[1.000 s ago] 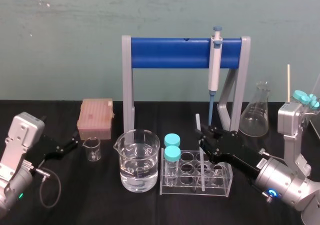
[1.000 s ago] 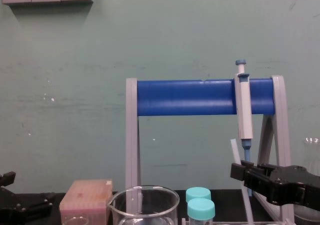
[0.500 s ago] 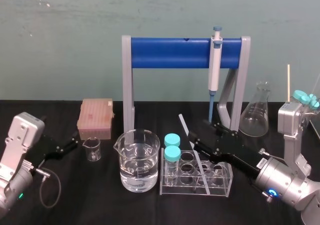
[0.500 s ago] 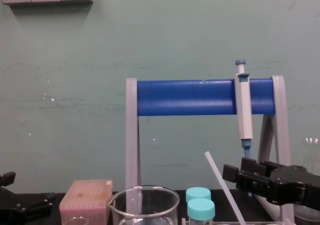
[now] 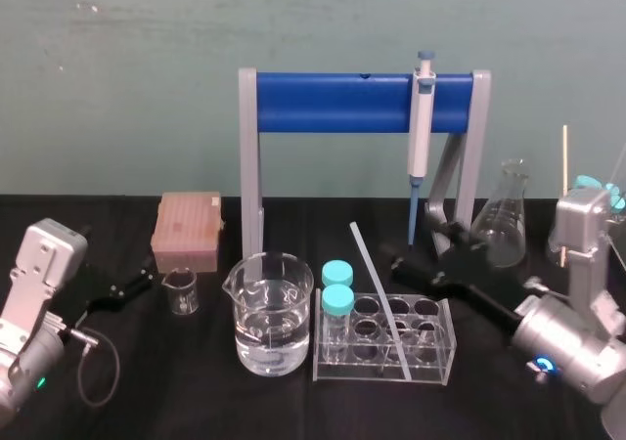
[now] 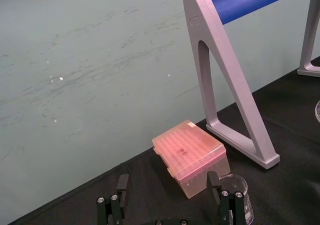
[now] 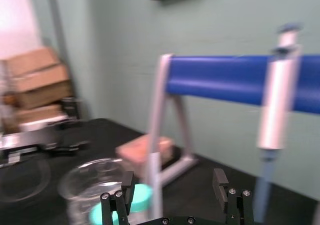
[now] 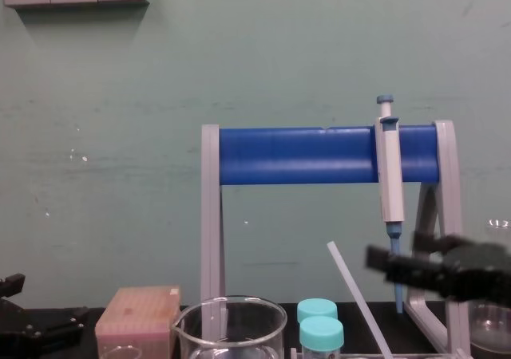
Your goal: Pick up the stirring rod with one hand, then place it down.
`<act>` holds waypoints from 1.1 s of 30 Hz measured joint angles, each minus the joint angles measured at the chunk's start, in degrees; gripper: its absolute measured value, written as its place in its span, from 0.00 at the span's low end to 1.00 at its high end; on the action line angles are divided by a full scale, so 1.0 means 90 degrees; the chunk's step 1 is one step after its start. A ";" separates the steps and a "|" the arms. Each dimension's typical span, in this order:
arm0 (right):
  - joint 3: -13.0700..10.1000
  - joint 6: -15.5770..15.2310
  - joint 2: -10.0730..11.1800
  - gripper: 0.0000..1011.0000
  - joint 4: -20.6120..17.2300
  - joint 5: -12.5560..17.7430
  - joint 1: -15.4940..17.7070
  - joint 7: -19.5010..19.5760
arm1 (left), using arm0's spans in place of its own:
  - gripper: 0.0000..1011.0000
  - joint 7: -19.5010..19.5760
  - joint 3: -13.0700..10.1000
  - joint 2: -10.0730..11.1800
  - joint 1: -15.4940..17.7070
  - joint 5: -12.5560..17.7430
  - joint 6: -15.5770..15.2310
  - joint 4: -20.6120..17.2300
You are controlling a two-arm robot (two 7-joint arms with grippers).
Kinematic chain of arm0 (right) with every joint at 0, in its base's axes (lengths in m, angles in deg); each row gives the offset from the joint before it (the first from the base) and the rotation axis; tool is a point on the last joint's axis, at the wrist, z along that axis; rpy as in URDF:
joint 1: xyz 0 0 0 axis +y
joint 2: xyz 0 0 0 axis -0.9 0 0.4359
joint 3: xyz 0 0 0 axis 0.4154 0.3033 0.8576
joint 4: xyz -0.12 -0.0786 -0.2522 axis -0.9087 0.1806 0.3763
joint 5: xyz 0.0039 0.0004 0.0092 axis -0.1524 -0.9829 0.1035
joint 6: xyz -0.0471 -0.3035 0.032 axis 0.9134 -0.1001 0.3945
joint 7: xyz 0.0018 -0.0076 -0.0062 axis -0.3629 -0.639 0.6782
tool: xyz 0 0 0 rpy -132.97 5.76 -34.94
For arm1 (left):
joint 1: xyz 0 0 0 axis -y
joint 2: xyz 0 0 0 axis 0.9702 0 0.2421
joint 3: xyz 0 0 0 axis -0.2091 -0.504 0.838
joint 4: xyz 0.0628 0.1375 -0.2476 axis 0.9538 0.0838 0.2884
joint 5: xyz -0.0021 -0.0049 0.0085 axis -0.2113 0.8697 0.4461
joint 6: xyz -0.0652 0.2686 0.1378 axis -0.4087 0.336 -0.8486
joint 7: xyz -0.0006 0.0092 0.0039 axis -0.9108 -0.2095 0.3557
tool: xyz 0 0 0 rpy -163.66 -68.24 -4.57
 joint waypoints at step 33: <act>-0.0811 -0.1248 -0.0050 0.99 -0.0646 -0.1206 0.0983 0.2791 | 0.99 0.0000 0.0000 0.0000 0.0000 0.0000 0.0000 0.0000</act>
